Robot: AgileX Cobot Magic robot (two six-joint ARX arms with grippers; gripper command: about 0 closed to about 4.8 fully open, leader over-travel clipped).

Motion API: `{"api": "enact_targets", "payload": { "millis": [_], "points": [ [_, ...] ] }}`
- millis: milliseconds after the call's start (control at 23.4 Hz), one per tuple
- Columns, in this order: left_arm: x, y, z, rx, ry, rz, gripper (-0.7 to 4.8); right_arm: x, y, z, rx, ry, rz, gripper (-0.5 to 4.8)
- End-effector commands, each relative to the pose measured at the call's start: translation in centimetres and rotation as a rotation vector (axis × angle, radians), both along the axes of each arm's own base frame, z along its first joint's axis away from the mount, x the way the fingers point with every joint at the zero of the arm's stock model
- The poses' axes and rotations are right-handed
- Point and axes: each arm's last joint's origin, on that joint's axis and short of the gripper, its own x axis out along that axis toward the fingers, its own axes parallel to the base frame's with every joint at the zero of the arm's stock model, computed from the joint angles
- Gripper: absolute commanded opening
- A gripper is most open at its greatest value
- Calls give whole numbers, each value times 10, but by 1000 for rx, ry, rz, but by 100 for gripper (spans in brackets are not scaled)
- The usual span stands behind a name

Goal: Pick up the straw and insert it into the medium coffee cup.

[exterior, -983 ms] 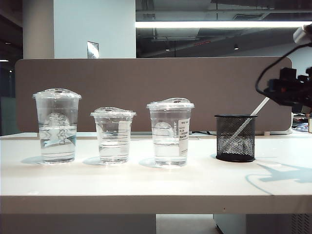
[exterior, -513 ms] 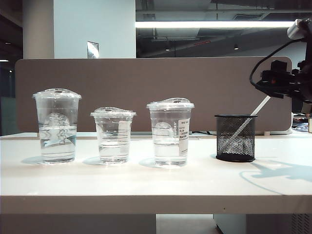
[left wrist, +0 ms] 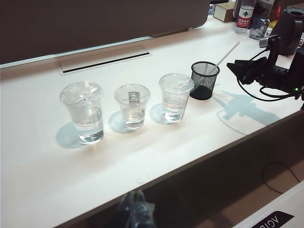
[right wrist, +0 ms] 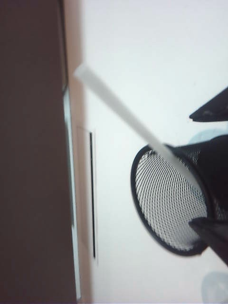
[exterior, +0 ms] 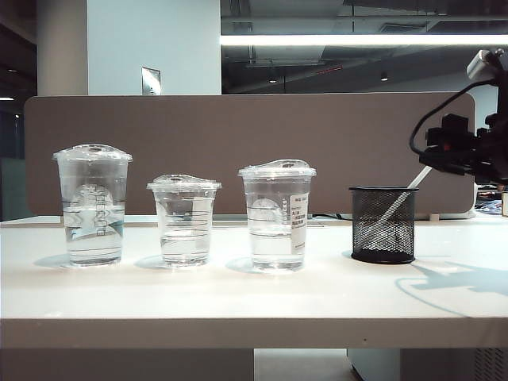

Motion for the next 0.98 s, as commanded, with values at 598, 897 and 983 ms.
{"api": "enact_targets", "payload": {
  "millis": [598,897,983],
  "points": [
    [0,0,2,-4,-13,-3,-4,2,-4,3,85,2,-97,276],
    [0,0,2,-4,-13,-3,-4,16,-3,6,138,-1,-97,275],
    [0,0,2,-4,-13,-3,-4,24,-2,3,172,16,-97,274]
  ]
}}
